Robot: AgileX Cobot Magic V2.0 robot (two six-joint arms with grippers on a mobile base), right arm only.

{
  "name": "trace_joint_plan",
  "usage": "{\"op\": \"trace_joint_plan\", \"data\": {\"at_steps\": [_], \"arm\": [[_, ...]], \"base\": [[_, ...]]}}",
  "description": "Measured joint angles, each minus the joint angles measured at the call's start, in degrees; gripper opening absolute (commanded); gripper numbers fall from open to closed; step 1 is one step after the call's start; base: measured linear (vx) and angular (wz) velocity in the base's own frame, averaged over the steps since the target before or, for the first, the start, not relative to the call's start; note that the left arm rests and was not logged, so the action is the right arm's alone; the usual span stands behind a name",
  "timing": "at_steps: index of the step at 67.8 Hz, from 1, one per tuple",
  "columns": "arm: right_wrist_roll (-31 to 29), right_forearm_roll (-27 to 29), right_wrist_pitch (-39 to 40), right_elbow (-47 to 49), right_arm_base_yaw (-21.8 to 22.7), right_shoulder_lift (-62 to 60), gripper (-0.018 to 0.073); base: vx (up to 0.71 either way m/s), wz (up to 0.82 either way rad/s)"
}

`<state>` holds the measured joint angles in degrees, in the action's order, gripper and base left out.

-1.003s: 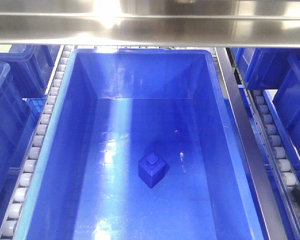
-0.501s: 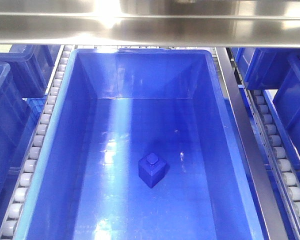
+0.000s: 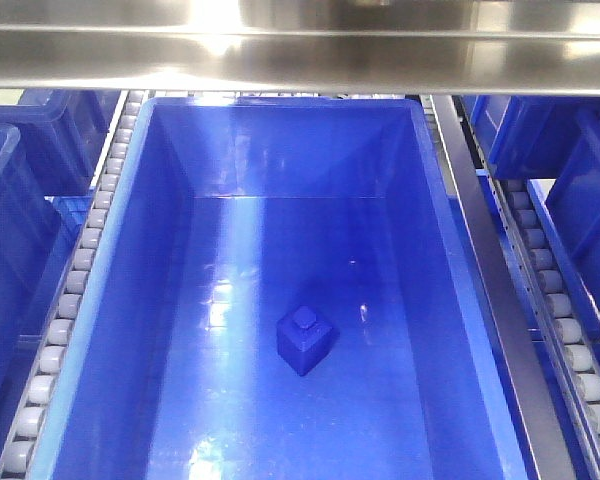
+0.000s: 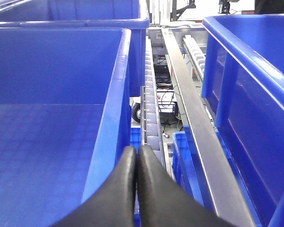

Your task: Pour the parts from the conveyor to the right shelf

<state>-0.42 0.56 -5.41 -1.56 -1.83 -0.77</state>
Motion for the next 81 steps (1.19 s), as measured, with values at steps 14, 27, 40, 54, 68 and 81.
{"op": "trace_joint_plan", "data": {"at_steps": [14,27,40,54,68,81], "arm": [[0.0,-0.1,0.0,0.0,0.0,0.0,-0.0008],[0.0,-0.1,0.0,0.0,0.0,0.0,-0.0008],[0.0,-0.1,0.0,0.0,0.0,0.0,-0.0008],[0.0,-0.1,0.0,0.0,0.0,0.0,-0.0008],[0.0,-0.1,0.0,0.0,0.0,0.0,-0.0008],[0.0,-0.1,0.0,0.0,0.0,0.0,-0.0008]], "base": [[0.00,0.00],[0.00,0.00],[0.00,0.00],[0.00,0.00],[0.00,0.00],[0.00,0.00]]}}
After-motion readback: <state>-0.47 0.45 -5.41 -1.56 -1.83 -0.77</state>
